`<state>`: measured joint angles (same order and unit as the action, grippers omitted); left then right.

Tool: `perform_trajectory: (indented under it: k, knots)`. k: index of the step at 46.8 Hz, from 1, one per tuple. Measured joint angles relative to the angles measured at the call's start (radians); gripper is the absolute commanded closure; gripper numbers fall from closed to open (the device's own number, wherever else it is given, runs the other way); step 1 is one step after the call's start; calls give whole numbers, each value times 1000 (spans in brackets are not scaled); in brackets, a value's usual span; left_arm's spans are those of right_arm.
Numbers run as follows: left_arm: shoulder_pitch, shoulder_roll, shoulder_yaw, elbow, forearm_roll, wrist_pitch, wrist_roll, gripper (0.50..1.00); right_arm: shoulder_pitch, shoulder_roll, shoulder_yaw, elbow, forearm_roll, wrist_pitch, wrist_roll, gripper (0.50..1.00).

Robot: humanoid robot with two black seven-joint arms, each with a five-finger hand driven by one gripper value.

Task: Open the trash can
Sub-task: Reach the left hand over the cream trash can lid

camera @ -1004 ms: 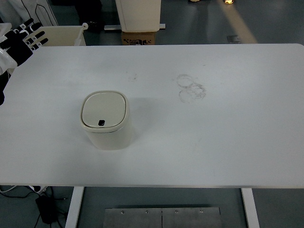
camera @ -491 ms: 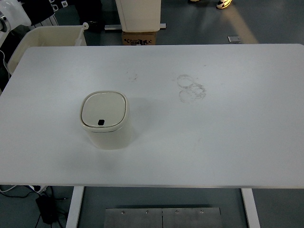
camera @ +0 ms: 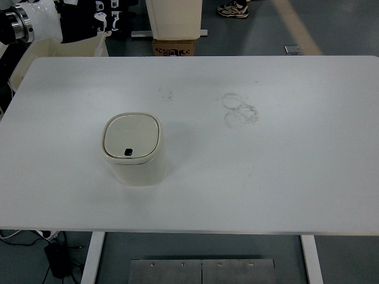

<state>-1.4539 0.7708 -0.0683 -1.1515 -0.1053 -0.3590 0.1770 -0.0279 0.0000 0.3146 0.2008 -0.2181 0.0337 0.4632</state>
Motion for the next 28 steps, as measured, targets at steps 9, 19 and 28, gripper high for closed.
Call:
perform_trajectory:
  k: [9,19,28]
  knots:
    - [-38,-2,82,-34,115,-57,13,500,-1,0,1,1,-1,1,0,507]
    - [-123,-2,192,-116,137,-94,29,500,1,0,1,1,0,1,-1,509]
    - [-230,-5,296,-183,144,-140,34,500,6,0,1,0,0,0,-2,509]
